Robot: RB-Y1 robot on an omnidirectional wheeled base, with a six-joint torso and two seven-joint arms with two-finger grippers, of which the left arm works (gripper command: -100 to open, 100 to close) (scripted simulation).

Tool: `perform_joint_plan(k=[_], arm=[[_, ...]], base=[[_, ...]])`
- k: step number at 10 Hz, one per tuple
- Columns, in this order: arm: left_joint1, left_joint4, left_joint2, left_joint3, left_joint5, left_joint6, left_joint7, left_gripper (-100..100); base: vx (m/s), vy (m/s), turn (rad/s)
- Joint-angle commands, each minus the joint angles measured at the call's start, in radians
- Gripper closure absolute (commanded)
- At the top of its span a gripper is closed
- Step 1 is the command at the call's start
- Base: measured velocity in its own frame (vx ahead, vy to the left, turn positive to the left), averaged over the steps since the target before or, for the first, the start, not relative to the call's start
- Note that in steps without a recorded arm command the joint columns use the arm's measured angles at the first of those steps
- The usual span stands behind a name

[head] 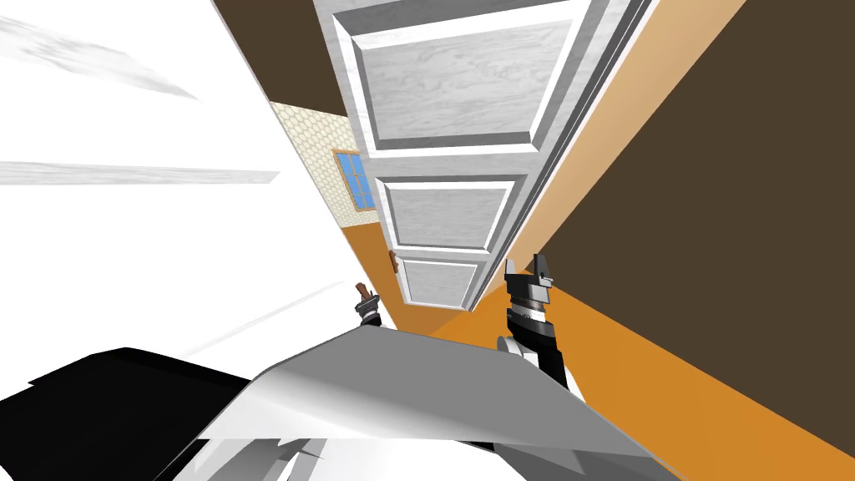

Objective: Push the door open

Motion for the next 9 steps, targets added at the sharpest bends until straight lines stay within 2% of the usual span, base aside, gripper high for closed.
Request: perform_joint_plan(k=[1,9], arm=[[0.007,-0.004,0.012,0.029,0.009,-0.004,-0.001,100],[0.003,0.004,0.014,0.128,0.042,0.003,0.006,100]], base=[[0.096,0.034,-0.002],[0.106,0.028,0.016]])
